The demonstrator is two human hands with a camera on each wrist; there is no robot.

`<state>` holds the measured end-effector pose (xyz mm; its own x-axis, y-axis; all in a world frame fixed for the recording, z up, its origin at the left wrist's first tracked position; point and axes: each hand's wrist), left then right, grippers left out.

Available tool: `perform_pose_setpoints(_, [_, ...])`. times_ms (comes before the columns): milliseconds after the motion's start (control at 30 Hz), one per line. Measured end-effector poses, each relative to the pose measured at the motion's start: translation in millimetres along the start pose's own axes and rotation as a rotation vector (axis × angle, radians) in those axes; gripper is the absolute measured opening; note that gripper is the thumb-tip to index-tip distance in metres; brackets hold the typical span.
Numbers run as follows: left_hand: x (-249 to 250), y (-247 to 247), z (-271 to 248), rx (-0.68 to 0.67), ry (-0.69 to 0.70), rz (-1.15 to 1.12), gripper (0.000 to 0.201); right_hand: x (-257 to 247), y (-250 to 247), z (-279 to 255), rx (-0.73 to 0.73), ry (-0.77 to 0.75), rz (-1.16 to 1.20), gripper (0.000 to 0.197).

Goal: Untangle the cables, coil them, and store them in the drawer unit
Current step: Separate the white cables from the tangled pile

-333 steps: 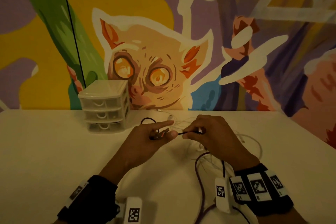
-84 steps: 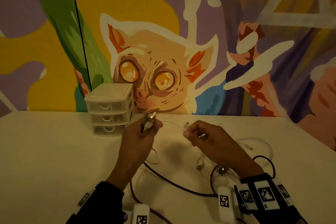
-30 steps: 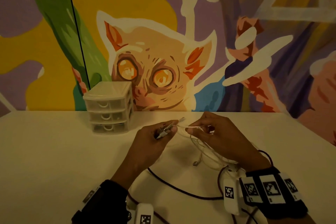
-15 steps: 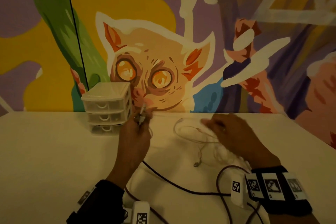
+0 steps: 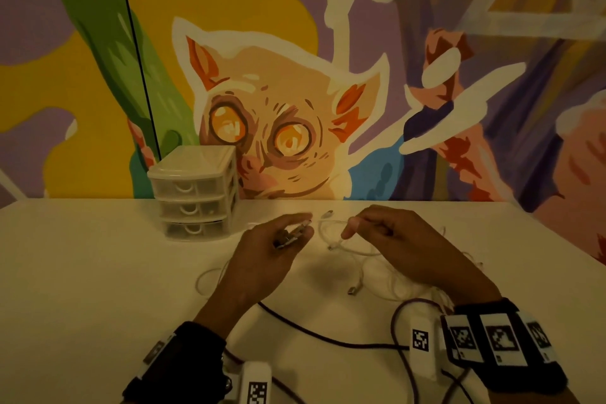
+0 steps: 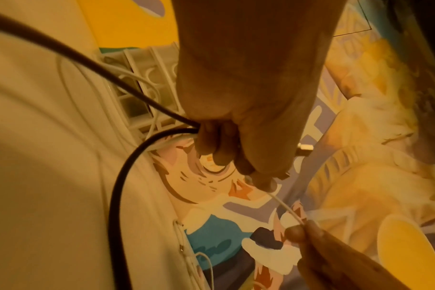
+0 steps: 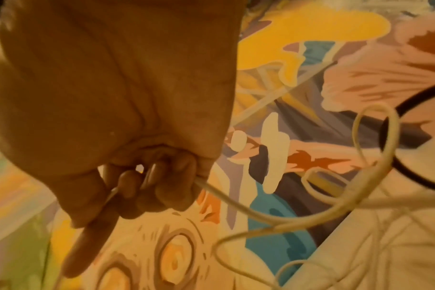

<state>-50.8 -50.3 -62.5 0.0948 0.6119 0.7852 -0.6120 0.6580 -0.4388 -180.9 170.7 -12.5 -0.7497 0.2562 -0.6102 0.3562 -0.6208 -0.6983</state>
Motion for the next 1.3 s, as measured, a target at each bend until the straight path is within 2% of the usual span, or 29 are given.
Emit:
perform_pose_setpoints(67, [-2.9,2.1,0.7,0.003,0.015,0.052,0.013,-9.7,-4.2,-2.0,0.001,-0.004,0.044,0.030])
perform_pose_setpoints(100, [-3.8,1.0,1.5,0.032,0.021,0.053,0.013,-12.2,-7.5,-3.7,-0.005,0.011,0.084,0.030])
perform_pose_setpoints(167, [-1.5,-5.4,3.8,0.161,0.014,-0.023,0.019,-15.4,-16.5,-8.1,-0.072,0.080,0.194,0.026])
perform_pose_setpoints(233, [5.3,-14.6,6.1,0.294,0.005,-0.142,0.016,-15.5,-26.6,-11.1,-0.120,0.111,0.149,0.023])
perform_pose_setpoints(267, [9.9,-17.9,6.4,0.322,-0.001,-0.184,0.012,-14.8,-32.2,-11.8,-0.075,0.115,0.117,0.023])
perform_pose_setpoints(333, [17.3,-20.7,5.9,0.335,-0.015,-0.247,0.010,-15.0,-45.6,-12.3,0.135,0.118,0.170,0.024])
perform_pose_setpoints(367, [19.3,-21.5,5.1,0.341,-0.021,-0.283,0.010,-16.4,-52.3,-12.7,0.190,0.106,0.179,0.025])
perform_pose_setpoints(400, [21.2,-22.6,5.6,0.346,-0.031,-0.324,0.010,-20.1,-59.1,-13.9,0.189,0.085,0.129,0.026])
perform_pose_setpoints(500, [29.0,-27.0,8.6,0.335,-0.054,-0.391,0.005,-36.3,-77.3,-23.3,0.016,0.065,-0.059,0.020])
perform_pose_setpoints(567, [41.1,-30.9,9.4,0.322,-0.084,-0.447,0.013,-44.6,-93.4,-28.6,-0.068,0.084,-0.138,0.016])
perform_pose_setpoints(600, [46.9,-33.0,10.1,0.312,-0.100,-0.490,0.019,-45.8,-105.7,-31.9,-0.045,0.094,-0.207,0.015])
perform_pose_setpoints(667, [53.9,-40.0,13.2,0.299,-0.122,-0.557,0.029,-37.7,-137.9,-37.4,0.056,0.202,-0.412,0.015])
perform_pose_setpoints(733, [54.2,-50.4,16.5,0.284,-0.120,-0.655,0.033,-32.8,-163.4,-42.5,-0.002,0.420,-0.744,0.014])
perform_pose_setpoints(767, [55.1,-55.8,17.8,0.277,-0.125,-0.714,0.034,-34.1,-166.0,-42.7,-0.022,0.478,-0.806,0.019])
perform_pose_setpoints(800, [57.5,-59.8,18.8,0.274,-0.138,-0.768,0.034,-37.9,-159.8,-41.0,-0.009,0.457,-0.753,0.027])
perform_pose_setpoints(867, [67.0,-63.3,19.5,0.268,-0.181,-0.854,0.039,-57.4,-126.5,-33.1,0.036,0.266,-0.515,0.036])
perform_pose_setpoints(933, [77.9,-60.4,17.6,0.238,-0.230,-0.925,0.043,-75.1,-79.9,-22.7,-0.068,0.094,-0.386,0.046])
perform_pose_setpoints(1033, [85.4,-54.2,14.4,0.173,-0.241,-0.999,0.045,-79.9,-13.4,-4.8,-0.302,0.096,-0.221,0.088])
perform_pose_setpoints(1100, [88.2,-51.4,13.0,0.119,-0.243,-0.998,0.046,-81.3,23.0,5.2,-0.387,0.135,-0.112,0.111])
perform_pose_setpoints(1133, [89.4,-50.9,13.1,0.093,-0.239,-0.985,0.046,-81.6,38.6,9.0,-0.396,0.134,-0.069,0.116])
perform_pose_setpoints(1167, [91.2,-51.1,13.3,0.067,-0.234,-0.975,0.047,-82.2,51.2,12.2,-0.392,0.118,-0.037,0.113])
perform_pose_setpoints(1200, [92.0,-52.2,14.1,0.049,-0.230,-0.970,0.047,-80.1,61.1,14.3,-0.379,0.089,-0.007,0.101])
perform_pose_setpoints(1300, [88.1,-59.7,18.3,0.041,-0.201,-0.980,0.045,-70.4,77.7,17.5,-0.260,0.015,0.133,0.047])
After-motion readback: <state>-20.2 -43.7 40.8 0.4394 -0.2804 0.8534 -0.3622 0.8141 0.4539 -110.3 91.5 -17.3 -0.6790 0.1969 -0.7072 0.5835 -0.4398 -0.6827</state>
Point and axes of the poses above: each hand's wrist, its own z-axis towards the middle knuckle, its own y-axis out of the palm, x = y × z, and after that the axes turned 1 degree about x, right-handed
